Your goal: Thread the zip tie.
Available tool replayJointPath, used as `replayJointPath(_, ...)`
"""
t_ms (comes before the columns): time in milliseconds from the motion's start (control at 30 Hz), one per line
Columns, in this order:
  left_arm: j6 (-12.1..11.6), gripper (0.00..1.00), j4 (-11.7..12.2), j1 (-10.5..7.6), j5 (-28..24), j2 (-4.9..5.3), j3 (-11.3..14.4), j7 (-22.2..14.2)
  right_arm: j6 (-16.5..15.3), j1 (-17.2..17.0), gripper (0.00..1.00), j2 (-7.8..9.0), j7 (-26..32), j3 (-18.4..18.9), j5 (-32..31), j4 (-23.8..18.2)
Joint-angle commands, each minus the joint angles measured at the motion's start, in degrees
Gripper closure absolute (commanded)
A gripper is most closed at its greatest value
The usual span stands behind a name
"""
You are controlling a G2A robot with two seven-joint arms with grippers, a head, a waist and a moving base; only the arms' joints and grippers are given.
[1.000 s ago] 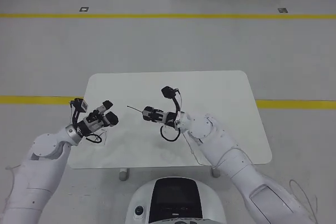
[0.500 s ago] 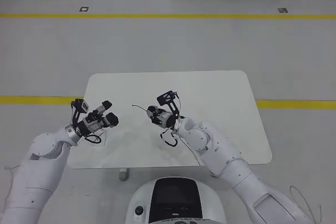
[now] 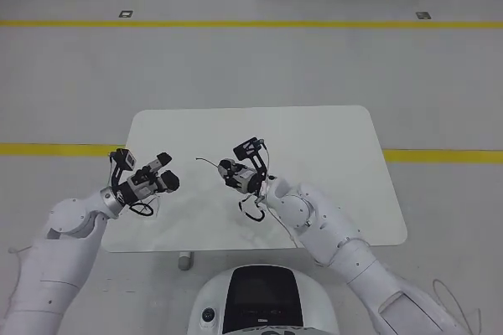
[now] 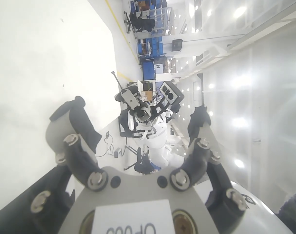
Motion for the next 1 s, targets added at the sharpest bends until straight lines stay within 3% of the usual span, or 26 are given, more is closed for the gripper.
replayJointPath(0,2.5,0.00,0.1,-0.31,-2.0,-0.11,0.2,0.4,2.7,-0.3,1.00,0.26,-2.1,-0.4,-7.4,-1.5)
replayJointPath(33,4.1,0.00,0.5,-0.55,-4.9,-0.20,0.1,-0.7,4.0,-0.7,1.00,0.50,-3.5,-0.8,-12.1,-2.4)
replayJointPath(133,7.2,0.00,1.9,-1.62,-7.1,-0.12,0.0,-3.4,6.7,-1.7,1.00,1.01,-5.6,-1.7,-21.7,-4.5)
replayJointPath(433,12.4,0.00,4.8,-4.03,-11.0,-0.29,1.6,-8.6,8.0,-3.3,1.00,1.77,-11.1,-3.0,-36.1,-7.4)
replayJointPath(533,15.6,0.00,6.1,-5.01,-11.5,-0.33,2.5,-9.1,8.6,-3.3,1.00,1.82,-14.1,-3.7,-40.2,-7.7)
replayJointPath(567,17.1,0.00,7.2,-5.39,-10.8,-0.33,2.3,-5.4,9.3,-3.6,1.00,1.79,-16.0,-3.8,-41.0,-7.8)
replayJointPath(867,17.2,0.00,7.2,-5.33,-11.0,-0.36,2.3,-5.1,9.9,-4.0,1.00,1.69,-17.8,-3.9,-41.0,-7.7)
replayJointPath(967,21.5,0.00,7.4,-5.67,-15.3,-0.56,2.8,-6.8,10.7,-3.8,1.00,1.93,-17.4,-4.5,-45.2,-7.6)
